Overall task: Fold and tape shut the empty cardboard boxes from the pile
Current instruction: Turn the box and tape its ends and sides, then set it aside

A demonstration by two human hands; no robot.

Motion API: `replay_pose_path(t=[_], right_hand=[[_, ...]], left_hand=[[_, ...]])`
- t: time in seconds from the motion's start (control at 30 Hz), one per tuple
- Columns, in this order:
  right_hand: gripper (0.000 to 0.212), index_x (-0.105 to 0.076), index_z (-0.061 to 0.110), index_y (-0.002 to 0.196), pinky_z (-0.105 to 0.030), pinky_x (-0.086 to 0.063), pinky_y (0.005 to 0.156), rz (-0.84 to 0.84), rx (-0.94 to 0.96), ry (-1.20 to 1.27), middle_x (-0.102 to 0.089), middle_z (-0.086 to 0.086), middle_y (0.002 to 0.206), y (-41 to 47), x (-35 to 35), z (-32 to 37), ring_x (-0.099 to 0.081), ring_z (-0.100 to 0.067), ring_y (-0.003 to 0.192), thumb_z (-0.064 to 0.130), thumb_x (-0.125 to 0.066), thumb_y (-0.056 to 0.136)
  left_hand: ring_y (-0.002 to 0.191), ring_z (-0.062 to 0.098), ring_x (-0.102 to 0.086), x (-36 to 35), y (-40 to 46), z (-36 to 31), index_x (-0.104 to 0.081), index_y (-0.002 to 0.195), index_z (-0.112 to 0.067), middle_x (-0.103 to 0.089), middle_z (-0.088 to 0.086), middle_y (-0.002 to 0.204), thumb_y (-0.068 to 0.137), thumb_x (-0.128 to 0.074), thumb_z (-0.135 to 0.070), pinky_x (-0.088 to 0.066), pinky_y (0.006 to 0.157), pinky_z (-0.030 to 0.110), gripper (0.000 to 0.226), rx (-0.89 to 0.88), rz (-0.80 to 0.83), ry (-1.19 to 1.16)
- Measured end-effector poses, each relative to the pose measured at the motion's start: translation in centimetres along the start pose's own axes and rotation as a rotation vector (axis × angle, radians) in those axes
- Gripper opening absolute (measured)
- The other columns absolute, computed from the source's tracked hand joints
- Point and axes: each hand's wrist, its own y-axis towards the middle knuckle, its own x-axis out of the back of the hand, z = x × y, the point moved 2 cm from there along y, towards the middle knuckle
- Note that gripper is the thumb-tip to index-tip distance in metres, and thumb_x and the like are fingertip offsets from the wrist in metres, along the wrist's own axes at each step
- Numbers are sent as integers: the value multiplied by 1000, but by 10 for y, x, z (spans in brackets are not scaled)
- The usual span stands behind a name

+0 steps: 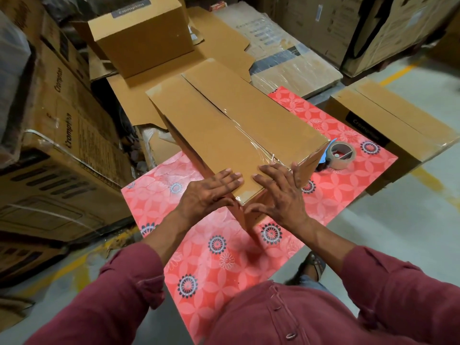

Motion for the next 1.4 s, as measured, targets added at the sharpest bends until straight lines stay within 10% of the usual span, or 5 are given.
replay_pose_path(t=[0.37, 0.6, 0.83, 1.03, 1.4], right_hand=[[66, -68, 19, 132, -72, -27, 113, 17, 7, 18, -59, -7, 144, 0, 5, 2, -51, -33, 138, 68, -64, 88], [62, -51, 3, 148, -72, -17, 120, 7, -99, 242, -37, -18, 162, -7, 18, -9, -28, -38, 154, -14, -59, 89], [89, 6, 8, 164, -44, -2, 130, -52, -760, 381, 12, -9, 172, 6, 22, -56, 10, -17, 159, 69, -19, 103], [87, 12, 20, 164, -54, -7, 129, 117, -701, 419, 15, 1, 172, -24, 12, -73, 10, -13, 159, 71, -21, 102], [69, -45, 10, 154, -47, -35, 115, 180, -666, 241, -50, -18, 153, 107, 56, -129, -44, -36, 143, 59, -37, 106]], left_hand=[[138, 20, -56, -1, 2, -3, -71, 134, -13, -65, 3, 142, 92, -73, -43, -54, 107, 34, 52, 59, -64, -108], [126, 12, -65, -5, 10, -21, -82, 111, -17, -76, -4, 121, 103, -63, -32, -58, 98, 30, 26, 304, -240, -147], [87, 11, -74, -7, 34, -51, -81, 94, -33, -77, -11, 82, 98, -72, -43, -46, 60, 20, 14, 821, -399, -189], [56, 6, -62, -15, 38, -63, -79, 92, -31, -70, -9, 69, 98, -66, -51, -50, 55, 30, 25, 913, -487, -126], [151, 8, -36, -14, 61, -45, -62, 139, -32, -33, -5, 167, 94, -75, -38, -43, 112, 30, 47, 1220, -527, -235]])
